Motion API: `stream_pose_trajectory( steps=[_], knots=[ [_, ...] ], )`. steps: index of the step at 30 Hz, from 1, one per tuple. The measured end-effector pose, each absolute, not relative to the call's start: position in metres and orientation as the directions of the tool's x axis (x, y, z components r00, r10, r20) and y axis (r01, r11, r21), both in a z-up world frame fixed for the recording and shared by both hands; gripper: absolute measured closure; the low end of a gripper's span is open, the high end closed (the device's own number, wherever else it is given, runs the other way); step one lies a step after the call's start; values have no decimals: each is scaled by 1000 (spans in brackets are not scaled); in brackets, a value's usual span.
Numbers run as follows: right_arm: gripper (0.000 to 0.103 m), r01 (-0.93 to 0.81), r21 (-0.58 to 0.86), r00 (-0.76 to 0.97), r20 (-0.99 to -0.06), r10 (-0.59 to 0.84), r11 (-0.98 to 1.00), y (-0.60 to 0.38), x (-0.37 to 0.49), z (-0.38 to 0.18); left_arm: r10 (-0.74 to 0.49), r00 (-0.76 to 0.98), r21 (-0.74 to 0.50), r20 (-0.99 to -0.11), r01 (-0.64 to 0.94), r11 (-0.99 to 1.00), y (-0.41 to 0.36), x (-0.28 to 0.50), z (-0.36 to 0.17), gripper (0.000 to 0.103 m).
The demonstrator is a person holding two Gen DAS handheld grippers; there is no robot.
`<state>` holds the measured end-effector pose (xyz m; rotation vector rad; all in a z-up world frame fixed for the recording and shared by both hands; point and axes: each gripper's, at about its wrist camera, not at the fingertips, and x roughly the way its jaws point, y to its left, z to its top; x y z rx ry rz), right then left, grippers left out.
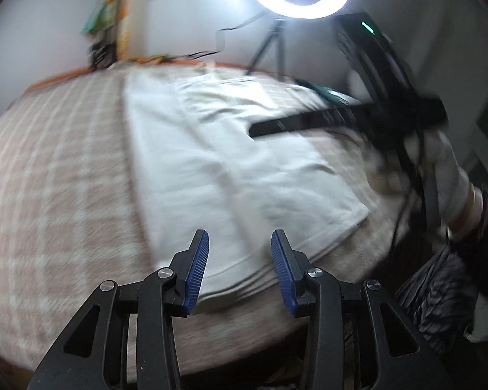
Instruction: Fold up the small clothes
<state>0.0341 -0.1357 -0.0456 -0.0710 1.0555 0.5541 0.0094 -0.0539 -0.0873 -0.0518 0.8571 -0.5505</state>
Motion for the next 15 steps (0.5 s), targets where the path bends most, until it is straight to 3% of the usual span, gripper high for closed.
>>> stream_pose_trajectory(
  steps=[4,9,15],
  knots=[
    [48,-412,244,427,-799,423,878,-172,44,-23,-513,496,-221,-701,532,817,-93,1,-84,64],
    [46,-354,343,465,-743,482,870,-216,59,-3,-551,452,-245,-702,572,783,-130,2,-89,64],
    [44,-300,319,524,-733,435,899,-255,75,11,-596,405,-265,-694,625,734,-183,12,-93,64]
  ],
)
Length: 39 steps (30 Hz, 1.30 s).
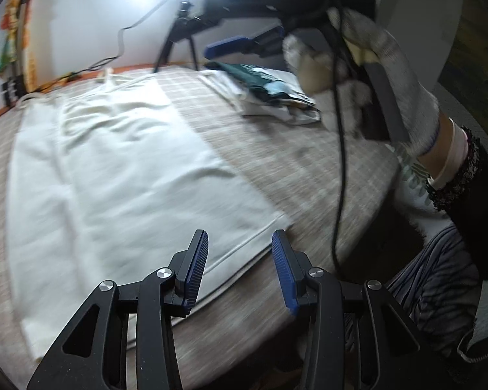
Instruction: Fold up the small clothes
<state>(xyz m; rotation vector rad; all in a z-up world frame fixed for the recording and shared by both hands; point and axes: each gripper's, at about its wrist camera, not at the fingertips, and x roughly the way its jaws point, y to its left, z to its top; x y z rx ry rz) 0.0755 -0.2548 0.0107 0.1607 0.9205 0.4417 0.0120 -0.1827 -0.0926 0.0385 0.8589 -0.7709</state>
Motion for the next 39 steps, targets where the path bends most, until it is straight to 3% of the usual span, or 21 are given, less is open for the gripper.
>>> stream_pose_trajectory(
  steps=[4,6,14,19,32,34,37,38,39],
  knots=[
    [44,-298,335,522,-727,446,894,-280,90,11,-581,374,-217,-723,675,705,-219,12,-101,64],
    [44,-286,323,530,-731,430,902,-292,99,9,-566,366,-197,-739,685,701,-231,12,-105,57],
    [44,-220,387,507,-739,444,896,-327,138,-20,-500,390,-116,-773,688,716,-250,11,-117,57],
    [44,-252,372,480,-753,449,893,-313,161,-33,-545,392,-174,-741,672,720,-242,17,-121,80],
    [47,-187,331,462,-801,380,925,-276,227,-86,-637,450,-408,-626,508,759,-199,25,-112,98],
    [61,-199,326,459,-802,382,924,-273,230,-85,-636,457,-402,-621,511,760,-197,23,-111,98],
    [61,-203,332,448,-805,389,921,-271,232,-86,-618,444,-319,-648,579,750,-209,14,-110,98],
    [61,-203,332,441,-809,388,921,-272,232,-85,-610,427,-297,-668,598,745,-214,11,-110,95],
    [54,-202,331,431,-815,388,922,-273,232,-84,-594,414,-276,-690,608,745,-218,11,-112,85]
  ],
)
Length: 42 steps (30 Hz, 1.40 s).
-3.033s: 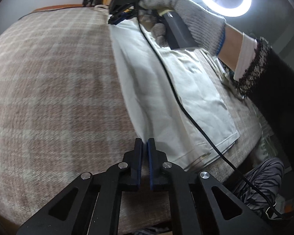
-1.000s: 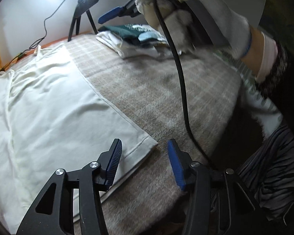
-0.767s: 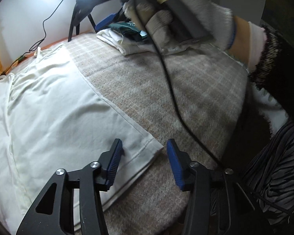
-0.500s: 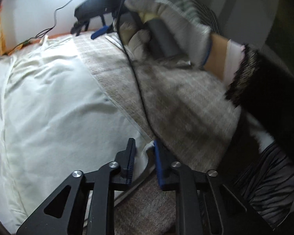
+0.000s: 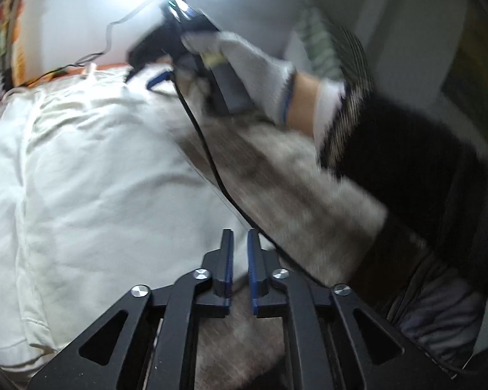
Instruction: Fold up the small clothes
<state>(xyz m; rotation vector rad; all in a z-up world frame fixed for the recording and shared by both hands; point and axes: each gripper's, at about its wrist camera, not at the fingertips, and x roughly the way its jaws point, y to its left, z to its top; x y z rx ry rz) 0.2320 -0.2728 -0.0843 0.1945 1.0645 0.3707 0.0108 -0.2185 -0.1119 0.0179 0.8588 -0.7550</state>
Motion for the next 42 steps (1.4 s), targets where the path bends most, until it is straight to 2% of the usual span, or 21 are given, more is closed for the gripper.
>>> stream_pose_trajectory(
  steps=[1,2,8,10,11,12,15,20,21,25,27,31,42],
  knots=[
    [49,-206,333,423,-818,391,920,-274,231,-81,-580,409,-260,-704,611,748,-221,11,-113,78],
    [48,-216,321,425,-819,385,922,-275,231,-77,-569,405,-244,-715,619,747,-225,10,-114,70],
    [43,-277,248,403,-847,346,928,-278,234,-58,-528,427,-139,-734,667,732,-245,7,-118,69],
    [43,-313,228,373,-863,340,922,-274,236,-60,-544,423,-152,-724,672,725,-246,7,-119,69],
    [43,-323,211,360,-874,326,923,-272,237,-62,-553,424,-152,-717,680,717,-246,7,-120,76],
    [43,-330,187,350,-886,304,925,-268,238,-65,-555,430,-145,-712,683,716,-247,8,-121,90],
    [43,-344,158,346,-895,282,925,-257,241,-74,-595,412,-224,-690,660,717,-239,12,-119,97],
    [41,-308,169,392,-874,287,936,-250,246,-86,-648,435,-349,-626,586,731,-215,16,-108,98],
    [44,-302,170,401,-870,287,938,-249,247,-86,-653,442,-364,-615,575,732,-212,16,-106,98],
    [87,-265,178,419,-864,279,948,-250,252,-86,-662,478,-406,-577,536,740,-200,16,-99,98],
    [97,-258,192,419,-861,289,947,-248,252,-85,-663,490,-414,-566,526,743,-196,15,-98,98],
    [102,-242,140,440,-866,237,960,-238,251,-76,-664,510,-437,-547,503,746,-186,7,-100,99],
    [103,-298,-36,490,-863,121,954,-165,241,-37,-647,574,-514,-502,403,757,-140,-6,-103,99]
  ],
)
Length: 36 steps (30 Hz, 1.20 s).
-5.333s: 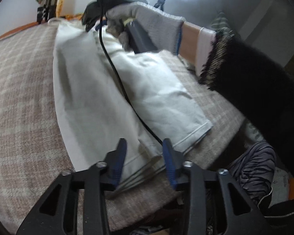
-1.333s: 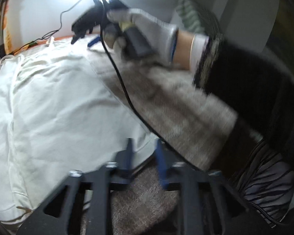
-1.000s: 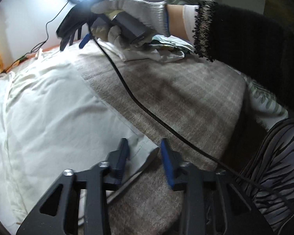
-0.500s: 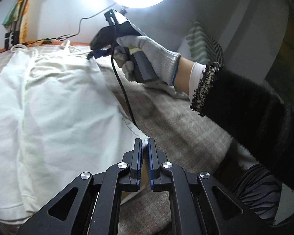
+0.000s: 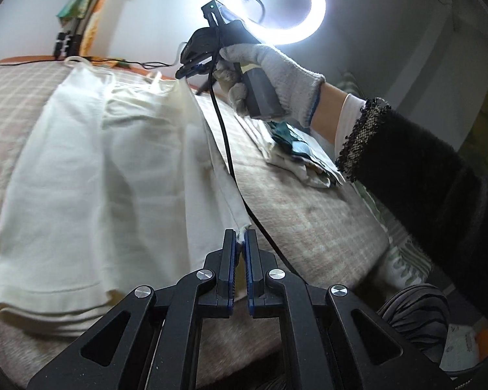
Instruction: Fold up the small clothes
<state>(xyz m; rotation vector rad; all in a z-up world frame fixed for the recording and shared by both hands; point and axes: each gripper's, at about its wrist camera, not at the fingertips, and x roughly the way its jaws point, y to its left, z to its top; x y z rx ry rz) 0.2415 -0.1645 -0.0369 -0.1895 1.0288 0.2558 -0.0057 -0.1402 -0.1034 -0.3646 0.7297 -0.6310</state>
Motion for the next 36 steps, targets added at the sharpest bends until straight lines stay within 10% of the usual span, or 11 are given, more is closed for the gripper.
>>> stream_pose_trajectory(
  steps=[21,26,27,36],
  knots=[
    [102,-416,-159,443,-895,47,896,-35,239,-89,-571,635,-522,-519,293,801,-95,-21,-118,99],
    [80,-438,-89,403,-909,108,895,-35,241,-93,-561,620,-510,-549,284,812,-94,-23,-120,99],
    [68,-438,-40,392,-907,151,898,-38,241,-89,-561,619,-509,-550,283,813,-93,-25,-119,97],
    [69,-439,98,435,-847,307,893,-61,231,-41,-374,752,-348,-543,204,915,-55,-56,-92,70]
  ],
)
